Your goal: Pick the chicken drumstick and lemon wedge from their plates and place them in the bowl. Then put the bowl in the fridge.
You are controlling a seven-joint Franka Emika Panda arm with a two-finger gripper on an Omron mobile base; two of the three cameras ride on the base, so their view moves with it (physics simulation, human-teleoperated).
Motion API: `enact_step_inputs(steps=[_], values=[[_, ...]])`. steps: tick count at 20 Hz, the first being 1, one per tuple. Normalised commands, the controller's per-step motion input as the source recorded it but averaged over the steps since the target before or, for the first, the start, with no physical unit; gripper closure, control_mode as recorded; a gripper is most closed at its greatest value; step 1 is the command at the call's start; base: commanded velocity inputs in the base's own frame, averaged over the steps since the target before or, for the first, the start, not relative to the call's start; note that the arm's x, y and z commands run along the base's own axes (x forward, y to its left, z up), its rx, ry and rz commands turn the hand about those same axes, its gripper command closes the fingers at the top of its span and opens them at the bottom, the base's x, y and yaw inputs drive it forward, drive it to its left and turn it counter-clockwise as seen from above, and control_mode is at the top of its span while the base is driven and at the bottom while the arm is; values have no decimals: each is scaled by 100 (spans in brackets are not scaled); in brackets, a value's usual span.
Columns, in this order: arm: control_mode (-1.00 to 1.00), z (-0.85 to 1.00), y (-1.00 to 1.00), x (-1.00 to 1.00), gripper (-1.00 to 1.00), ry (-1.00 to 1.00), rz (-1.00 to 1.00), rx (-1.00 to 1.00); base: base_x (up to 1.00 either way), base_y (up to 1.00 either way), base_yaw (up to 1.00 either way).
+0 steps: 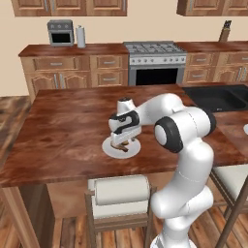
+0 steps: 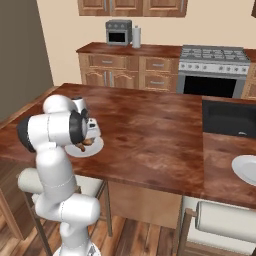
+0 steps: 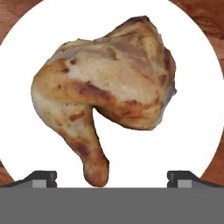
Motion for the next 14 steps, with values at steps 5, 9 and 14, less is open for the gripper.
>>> enact_step_inputs(steps=[5, 9, 14], values=[[-100, -20, 12, 1, -100, 5, 0, 3, 0, 0, 0], [-100, -15, 9, 0, -100, 1, 0, 0, 0, 0, 0], [-100, -16, 2, 0, -100, 0, 0, 0, 0, 0, 0]])
